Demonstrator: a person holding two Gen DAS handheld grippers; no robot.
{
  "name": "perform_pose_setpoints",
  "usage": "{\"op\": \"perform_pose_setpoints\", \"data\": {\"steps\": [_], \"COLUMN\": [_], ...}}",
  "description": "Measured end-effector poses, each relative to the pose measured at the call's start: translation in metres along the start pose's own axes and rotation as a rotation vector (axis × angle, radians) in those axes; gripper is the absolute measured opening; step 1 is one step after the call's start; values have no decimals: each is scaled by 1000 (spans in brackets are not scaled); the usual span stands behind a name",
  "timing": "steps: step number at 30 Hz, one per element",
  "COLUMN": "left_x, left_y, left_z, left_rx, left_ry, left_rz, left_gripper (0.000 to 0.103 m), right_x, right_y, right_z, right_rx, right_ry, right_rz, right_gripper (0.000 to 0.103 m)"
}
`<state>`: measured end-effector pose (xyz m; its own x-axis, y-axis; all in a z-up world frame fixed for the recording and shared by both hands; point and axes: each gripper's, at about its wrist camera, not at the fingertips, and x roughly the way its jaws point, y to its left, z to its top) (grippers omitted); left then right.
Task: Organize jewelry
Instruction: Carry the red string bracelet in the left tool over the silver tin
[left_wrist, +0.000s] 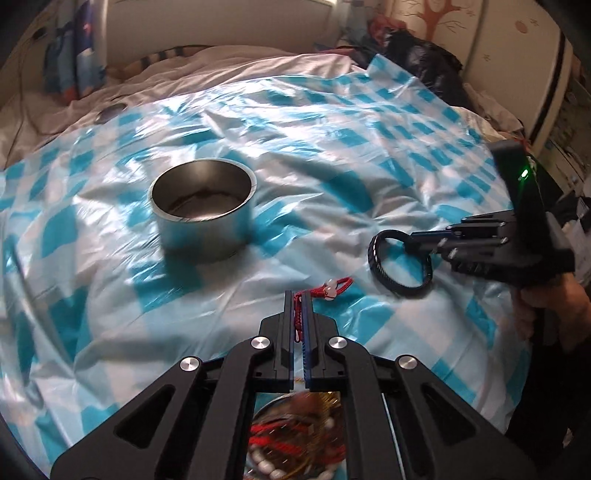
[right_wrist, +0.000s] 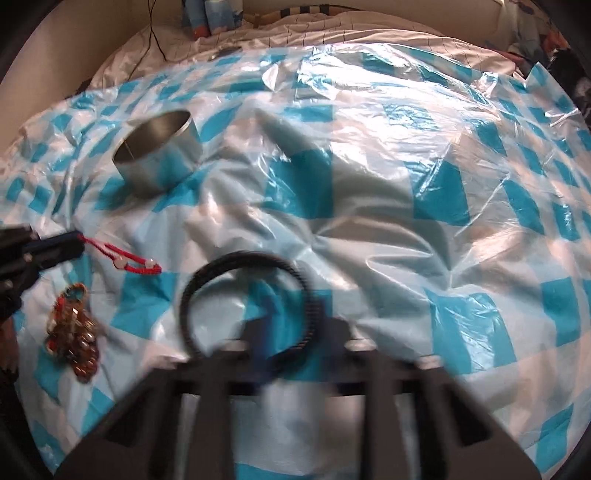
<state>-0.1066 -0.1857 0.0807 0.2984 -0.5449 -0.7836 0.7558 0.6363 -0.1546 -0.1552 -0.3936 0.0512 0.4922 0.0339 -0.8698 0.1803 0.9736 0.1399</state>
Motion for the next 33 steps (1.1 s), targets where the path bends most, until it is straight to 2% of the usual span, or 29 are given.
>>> {"op": "perform_pose_setpoints", "data": {"steps": [9,14,19,24,28,33], "left_x": [-31,-50,-63,-63,-55,-37], "left_y": [23,29,29,42,50,62], "left_z": [2,11,30,52,69,83], "left_rx": [-100,-122,-126,-165,-154,-167], "left_ry": [-90,-150,-211,-249,-247,-240], "left_rz": [-16,-27,-29,-26,-18,-32], "left_gripper": [3,3,3,3,3,3], "right_x": [-27,-33,-37,-32,-25,-14], "right_y": [14,25,49,50,44,56], "right_z": [23,36,54,74,90,105], "right_rx": [125,138,88,72,79,39], "right_ry": [-159,-216,-286,-318,-321,-322], "right_rz": [225,282,248,214,213,172], "right_gripper": [8,8,8,8,9,9]}}
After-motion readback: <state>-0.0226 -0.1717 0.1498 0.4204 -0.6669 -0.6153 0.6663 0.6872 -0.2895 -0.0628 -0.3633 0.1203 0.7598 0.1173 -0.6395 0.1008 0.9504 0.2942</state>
